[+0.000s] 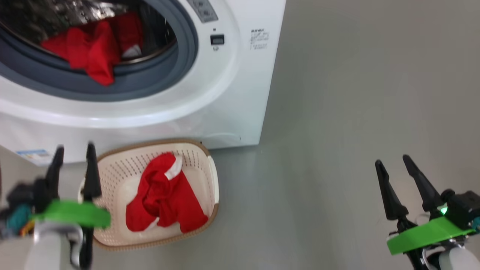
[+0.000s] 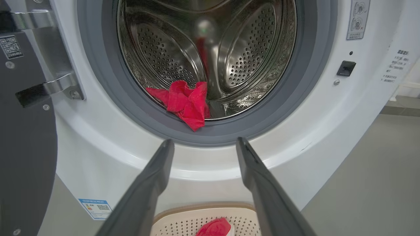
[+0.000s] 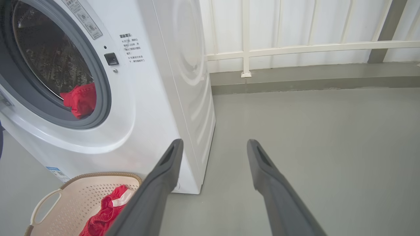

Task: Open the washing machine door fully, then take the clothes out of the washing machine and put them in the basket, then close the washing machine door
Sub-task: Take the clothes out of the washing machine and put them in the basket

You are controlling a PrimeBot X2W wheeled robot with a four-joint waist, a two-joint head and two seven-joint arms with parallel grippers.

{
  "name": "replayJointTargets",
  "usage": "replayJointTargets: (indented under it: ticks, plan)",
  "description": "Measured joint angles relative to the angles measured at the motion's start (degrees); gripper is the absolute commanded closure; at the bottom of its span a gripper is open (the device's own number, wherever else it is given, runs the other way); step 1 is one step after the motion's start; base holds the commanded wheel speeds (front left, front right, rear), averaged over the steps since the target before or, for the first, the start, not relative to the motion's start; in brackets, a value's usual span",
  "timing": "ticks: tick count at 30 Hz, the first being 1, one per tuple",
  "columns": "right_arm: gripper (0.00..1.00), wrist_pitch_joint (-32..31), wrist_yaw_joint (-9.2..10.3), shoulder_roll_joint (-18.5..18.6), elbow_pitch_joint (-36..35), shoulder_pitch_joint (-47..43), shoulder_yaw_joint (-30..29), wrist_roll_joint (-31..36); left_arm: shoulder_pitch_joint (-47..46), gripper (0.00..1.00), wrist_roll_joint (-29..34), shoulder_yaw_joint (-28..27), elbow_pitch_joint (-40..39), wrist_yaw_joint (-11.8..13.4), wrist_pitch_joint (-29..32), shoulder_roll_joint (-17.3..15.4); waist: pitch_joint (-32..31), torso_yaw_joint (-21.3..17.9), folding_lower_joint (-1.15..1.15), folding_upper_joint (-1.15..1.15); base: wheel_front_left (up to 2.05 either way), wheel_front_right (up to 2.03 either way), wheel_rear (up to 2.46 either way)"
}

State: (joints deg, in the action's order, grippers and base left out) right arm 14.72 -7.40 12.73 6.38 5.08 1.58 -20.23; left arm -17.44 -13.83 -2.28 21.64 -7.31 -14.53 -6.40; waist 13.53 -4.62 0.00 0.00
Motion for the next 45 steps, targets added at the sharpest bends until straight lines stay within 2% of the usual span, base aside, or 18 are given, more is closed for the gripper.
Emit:
replayJointTargets:
  ticks: [10,25,34,45]
  plan:
    - [0.0,0.0,0.0,-1.15,-0.71,4.86,0.01,0.51,-21.68,0.0,0.09,4.24,16.17,0.0,-0.01,-2.72,7.26,0.29,0.0,0.0,0.0,0.0,0.0]
    - [0.0,0.0,0.0,-2.05,-1.3,10.31,1.93,0.92,-45.47,0.0,-0.13,9.06,39.77,0.0,1.33,-5.53,15.71,-1.04,0.0,0.0,0.0,0.0,0.0]
    - [0.0,0.0,0.0,-2.97,-1.22,11.85,3.56,0.92,-53.28,0.0,-0.48,11.26,47.97,0.0,2.58,-7.06,18.08,-3.58,0.0,0.0,0.0,0.0,0.0]
    - [0.0,0.0,0.0,-3.48,-1.12,13.34,5.52,0.92,-57.65,0.0,-0.47,12.99,51.98,0.05,4.79,-10.74,20.31,-6.84,0.0,0.0,0.0,0.0,0.0]
